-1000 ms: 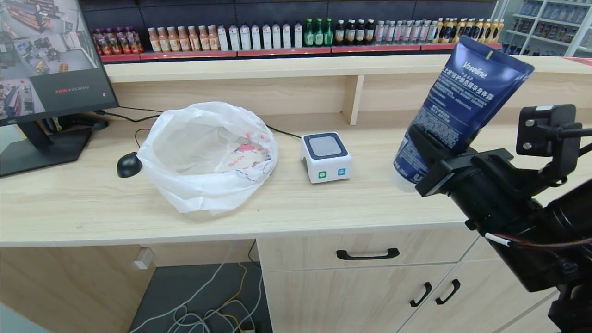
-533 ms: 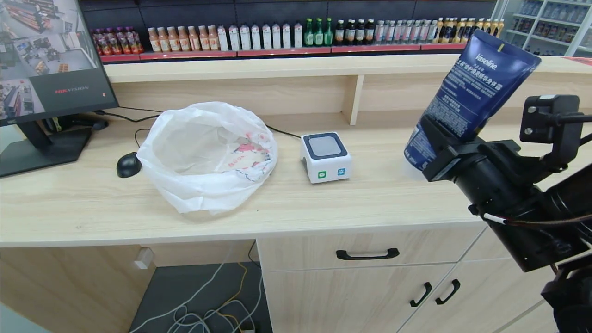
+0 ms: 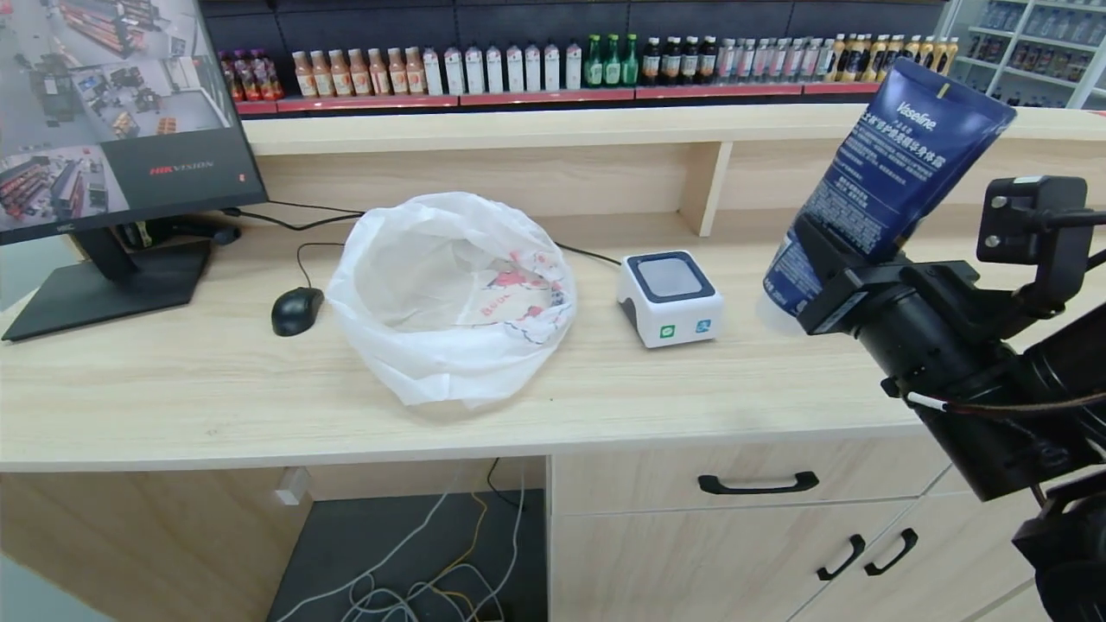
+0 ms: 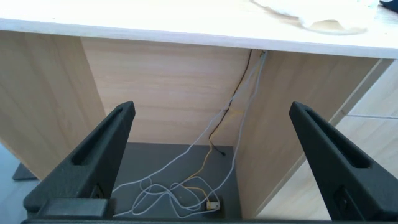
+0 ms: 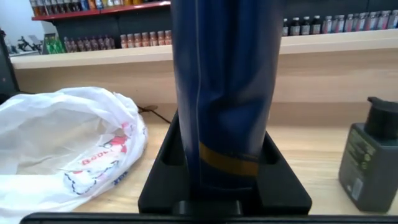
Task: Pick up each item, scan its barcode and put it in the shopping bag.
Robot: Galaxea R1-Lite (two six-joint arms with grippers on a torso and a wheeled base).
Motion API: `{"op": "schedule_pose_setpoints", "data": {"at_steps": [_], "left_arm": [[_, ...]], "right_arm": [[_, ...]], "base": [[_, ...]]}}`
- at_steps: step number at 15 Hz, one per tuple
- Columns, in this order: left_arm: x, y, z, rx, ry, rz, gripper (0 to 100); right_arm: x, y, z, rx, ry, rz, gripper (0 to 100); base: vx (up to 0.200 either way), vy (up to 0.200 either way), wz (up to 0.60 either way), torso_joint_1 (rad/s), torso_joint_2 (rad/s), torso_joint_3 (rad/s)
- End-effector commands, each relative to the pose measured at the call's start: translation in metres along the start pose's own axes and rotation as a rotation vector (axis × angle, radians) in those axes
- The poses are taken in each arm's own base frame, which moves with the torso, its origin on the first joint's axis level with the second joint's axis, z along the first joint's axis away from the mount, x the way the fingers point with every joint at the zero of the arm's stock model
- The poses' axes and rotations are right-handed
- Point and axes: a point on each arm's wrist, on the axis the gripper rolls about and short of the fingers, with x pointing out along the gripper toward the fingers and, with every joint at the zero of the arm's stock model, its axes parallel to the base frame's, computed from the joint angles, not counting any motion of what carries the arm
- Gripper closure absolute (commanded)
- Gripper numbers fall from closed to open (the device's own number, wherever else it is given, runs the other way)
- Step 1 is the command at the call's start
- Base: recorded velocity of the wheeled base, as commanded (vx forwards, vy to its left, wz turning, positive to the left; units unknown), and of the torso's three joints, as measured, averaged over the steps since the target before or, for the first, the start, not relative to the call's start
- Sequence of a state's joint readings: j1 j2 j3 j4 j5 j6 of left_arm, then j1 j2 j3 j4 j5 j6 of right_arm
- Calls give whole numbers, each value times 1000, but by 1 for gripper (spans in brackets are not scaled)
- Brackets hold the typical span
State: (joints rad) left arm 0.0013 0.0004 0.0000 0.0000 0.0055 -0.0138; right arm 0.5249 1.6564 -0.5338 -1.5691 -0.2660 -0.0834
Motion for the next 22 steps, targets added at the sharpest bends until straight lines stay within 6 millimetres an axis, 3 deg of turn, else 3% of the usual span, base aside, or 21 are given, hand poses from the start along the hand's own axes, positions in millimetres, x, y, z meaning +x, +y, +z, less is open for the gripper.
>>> {"op": "schedule_pose_setpoints", "data": {"at_steps": [1,5,10,12,14,16,18,22], "left_arm": [[0,0,0,-2,0,1,0],[0,0,0,2,0,1,0],[0,0,0,3,0,1,0],[0,0,0,2,0,1,0],[0,0,0,2,0,1,0],[0,0,0,3,0,1,0],[0,0,0,3,0,1,0],[0,0,0,3,0,1,0]], "right_arm": [[-1,0,0,3,0,3,100],[-1,3,3,7,-13,61,100],[5,-5,-9,-150,-3,143,100],[15,-16,-9,-261,-23,97,100],[28,-13,-9,-335,-57,100,100],[54,-8,-5,-434,-138,86,100],[78,-18,-8,-523,-187,70,100],[85,-23,-17,-632,-218,150,100]], "base": [[0,200,0,12,2,-2],[0,0,0,0,0,0],[0,0,0,0,0,0],[0,0,0,0,0,0],[0,0,0,0,0,0],[0,0,0,0,0,0],[0,0,0,0,0,0],[0,0,0,0,0,0]]}}
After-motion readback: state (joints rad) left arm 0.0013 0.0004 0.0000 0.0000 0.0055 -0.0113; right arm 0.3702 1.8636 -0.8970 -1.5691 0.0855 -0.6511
